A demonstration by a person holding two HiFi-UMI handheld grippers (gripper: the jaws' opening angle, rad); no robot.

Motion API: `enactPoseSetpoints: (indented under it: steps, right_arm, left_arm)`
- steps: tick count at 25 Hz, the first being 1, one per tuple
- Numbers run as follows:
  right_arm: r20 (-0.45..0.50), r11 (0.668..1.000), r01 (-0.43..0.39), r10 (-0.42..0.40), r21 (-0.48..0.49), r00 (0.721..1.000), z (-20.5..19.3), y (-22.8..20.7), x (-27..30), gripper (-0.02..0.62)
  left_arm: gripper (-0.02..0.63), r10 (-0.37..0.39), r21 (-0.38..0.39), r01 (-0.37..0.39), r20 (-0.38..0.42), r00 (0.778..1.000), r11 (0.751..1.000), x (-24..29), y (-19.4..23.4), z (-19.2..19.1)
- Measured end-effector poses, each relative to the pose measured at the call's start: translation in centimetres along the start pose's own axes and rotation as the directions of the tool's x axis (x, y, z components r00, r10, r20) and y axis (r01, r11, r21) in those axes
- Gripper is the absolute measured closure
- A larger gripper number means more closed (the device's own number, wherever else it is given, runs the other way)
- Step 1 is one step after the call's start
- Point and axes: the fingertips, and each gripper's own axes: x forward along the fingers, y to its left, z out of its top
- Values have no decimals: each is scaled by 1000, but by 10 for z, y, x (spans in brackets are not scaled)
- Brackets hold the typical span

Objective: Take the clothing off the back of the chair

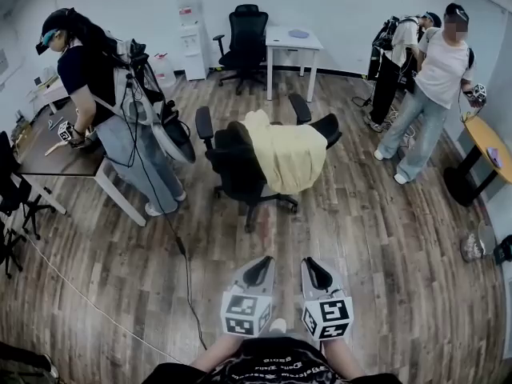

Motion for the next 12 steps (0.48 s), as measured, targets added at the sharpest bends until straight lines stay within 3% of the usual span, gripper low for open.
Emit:
enactPoseSetpoints:
  steps: [12]
  right_arm:
    - [-3,997,-82,82,-8,997,8,-42,42,575]
  left_arm:
    - [586,57,-12,-57,-2,998,998,54,3,9]
